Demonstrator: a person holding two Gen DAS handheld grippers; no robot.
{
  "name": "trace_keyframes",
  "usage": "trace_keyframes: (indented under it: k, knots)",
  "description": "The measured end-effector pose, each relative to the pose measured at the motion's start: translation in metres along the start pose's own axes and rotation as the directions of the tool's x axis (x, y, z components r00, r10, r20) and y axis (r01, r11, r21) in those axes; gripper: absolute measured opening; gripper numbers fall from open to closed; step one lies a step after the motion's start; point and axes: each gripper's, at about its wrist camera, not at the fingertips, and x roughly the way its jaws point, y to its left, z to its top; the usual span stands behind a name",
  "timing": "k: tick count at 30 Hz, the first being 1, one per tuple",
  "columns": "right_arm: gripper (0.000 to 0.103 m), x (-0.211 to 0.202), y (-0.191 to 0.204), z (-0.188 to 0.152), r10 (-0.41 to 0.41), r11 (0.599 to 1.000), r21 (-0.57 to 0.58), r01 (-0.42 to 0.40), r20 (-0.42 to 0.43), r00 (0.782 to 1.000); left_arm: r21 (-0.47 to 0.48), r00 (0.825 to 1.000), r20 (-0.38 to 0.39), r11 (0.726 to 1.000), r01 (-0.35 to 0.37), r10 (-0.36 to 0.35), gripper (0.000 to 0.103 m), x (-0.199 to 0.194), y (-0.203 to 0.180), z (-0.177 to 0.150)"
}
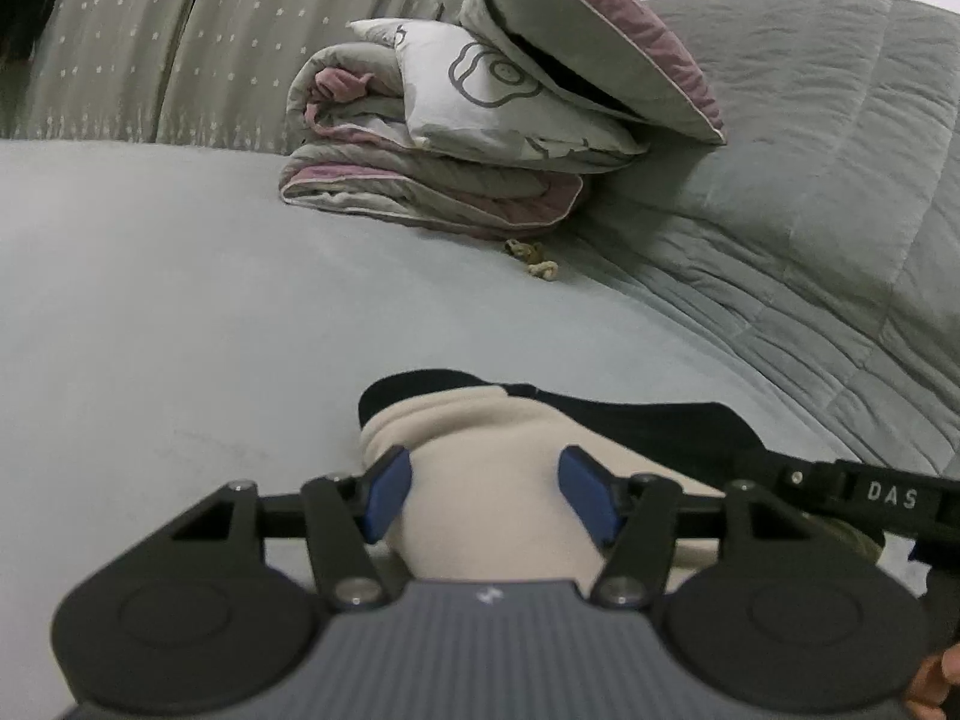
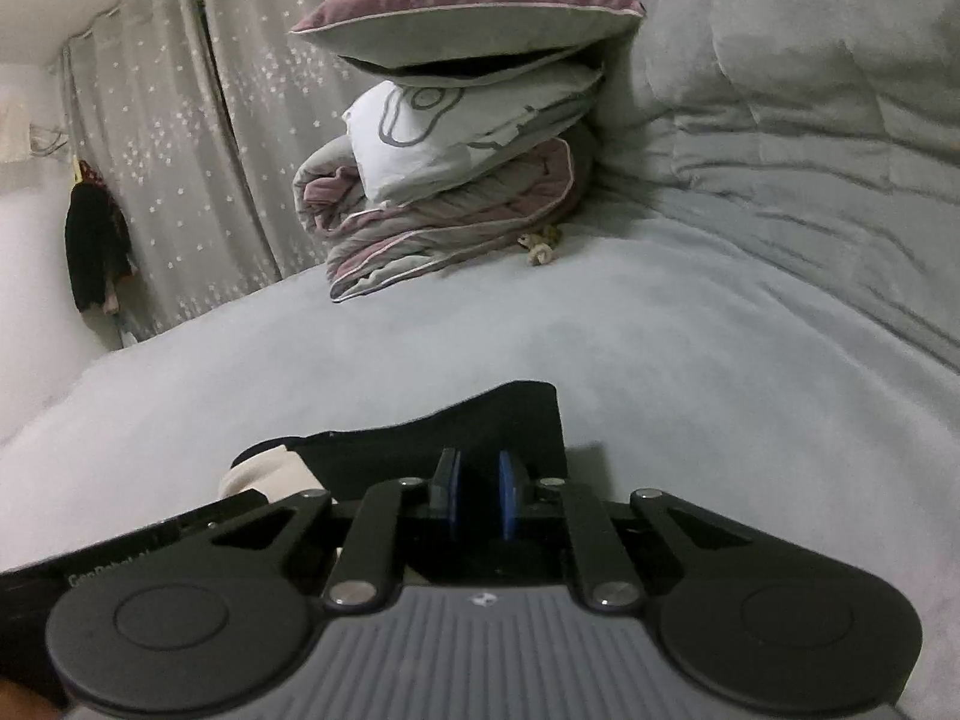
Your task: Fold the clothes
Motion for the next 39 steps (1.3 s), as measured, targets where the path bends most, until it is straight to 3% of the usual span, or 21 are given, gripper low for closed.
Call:
trace_keyframes:
  k: [3, 6, 10, 14, 19, 25, 31, 35, 39]
  knots:
    - [0.029, -0.013, 0.007, 0.005, 0.014, 1.0, -0.017, -0.014, 0.01, 1.0, 0.006, 0.999, 0.026, 0.999, 0.032, -0.032, 0.059, -0.017, -0.004, 0.005]
    - [0.033, -0.027, 0.016, 0.006, 0.025, 0.999, -0.04, -0.024, 0.024, 0.999, 0.03, 0.996, 0.051, 0.997, 0.068, -0.07, 0.06, -0.035, -0.012, 0.008]
    - [0.033, -0.036, 0.019, 0.001, 0.046, 0.998, -0.045, -0.045, 0.018, 0.999, 0.088, 0.995, 0.022, 0.991, 0.096, -0.099, 0.06, -0.041, -0.021, -0.002]
    - [0.032, -0.032, 0.019, -0.005, 0.007, 0.998, -0.059, -0.008, -0.018, 1.0, 0.169, 0.999, -0.007, 0.984, 0.05, -0.05, 0.061, -0.03, -0.029, -0.017]
    - [0.033, -0.045, 0.027, 0.004, -0.006, 0.999, -0.052, 0.005, -0.025, 1.0, 0.152, 0.997, -0.07, 0.988, 0.029, -0.019, 0.064, -0.04, -0.032, 0.003]
    - [0.046, -0.084, 0.041, 0.023, -0.029, 1.0, 0.012, 0.029, -0.043, 0.999, 0.157, 0.987, -0.156, 0.988, -0.014, 0.039, 0.08, -0.077, -0.045, 0.02]
    - [0.061, -0.133, 0.06, 0.036, -0.081, 0.996, 0.016, 0.082, -0.051, 0.995, 0.181, 0.963, -0.253, 0.982, -0.044, 0.09, 0.097, -0.116, -0.059, 0.04]
    - [0.067, -0.168, 0.073, 0.043, -0.146, 0.989, -0.007, 0.146, -0.045, 0.988, 0.193, 0.953, -0.286, 0.98, -0.048, 0.103, 0.102, -0.142, -0.064, 0.05]
    - [0.077, -0.199, 0.081, 0.044, -0.172, 0.981, 0.075, 0.177, -0.07, 0.983, 0.208, 0.94, -0.317, 0.976, -0.063, 0.128, 0.103, -0.163, -0.067, 0.057]
